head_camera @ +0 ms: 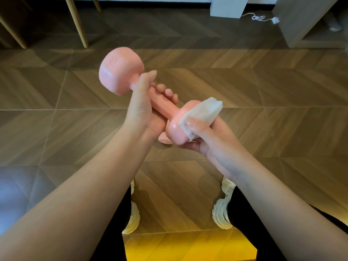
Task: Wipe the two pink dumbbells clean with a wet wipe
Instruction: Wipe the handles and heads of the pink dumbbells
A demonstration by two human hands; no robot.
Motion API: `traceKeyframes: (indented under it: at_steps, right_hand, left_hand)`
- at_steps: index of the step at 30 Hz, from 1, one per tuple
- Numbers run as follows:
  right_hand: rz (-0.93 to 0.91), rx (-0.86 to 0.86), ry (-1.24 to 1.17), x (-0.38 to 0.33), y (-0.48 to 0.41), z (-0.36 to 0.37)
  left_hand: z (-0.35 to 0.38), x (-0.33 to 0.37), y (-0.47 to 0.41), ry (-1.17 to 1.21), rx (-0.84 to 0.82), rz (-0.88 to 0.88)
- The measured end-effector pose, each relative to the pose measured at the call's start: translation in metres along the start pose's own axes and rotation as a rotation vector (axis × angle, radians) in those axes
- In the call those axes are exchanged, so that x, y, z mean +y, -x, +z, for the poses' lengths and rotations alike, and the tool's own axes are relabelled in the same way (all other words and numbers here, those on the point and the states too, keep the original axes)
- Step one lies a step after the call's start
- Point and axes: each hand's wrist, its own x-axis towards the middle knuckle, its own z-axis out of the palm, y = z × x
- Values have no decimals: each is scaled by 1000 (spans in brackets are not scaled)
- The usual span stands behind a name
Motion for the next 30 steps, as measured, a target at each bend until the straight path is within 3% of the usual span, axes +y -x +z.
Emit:
traceKeyframes:
  at_steps: [6,11,14,21,25,27,30]
  right_hand:
    - [39,153,81,3,-5,14]
    - [249,17,-130,-3,-2,9]
    - [203,-47,-210,-3,3,6]
    - [223,114,-176,-1,-1,13]
    - [192,-24,-298,-3,4,1]
    - [149,-73,-250,-2,5,2]
    - [127,39,-137,1,2,12]
  left_hand:
    - [-2,0,-1,56,72,2]
    - [-3,1,0,66,19,31]
    - [-5,2,0,71,-6,17]
    - [-1,-5,0,-19,-79,23]
    - [-2,-1,-2,24,-93,12]
    - [-4,1,-2,56,-86,4]
    - [-5,0,-1,39,-84,2]
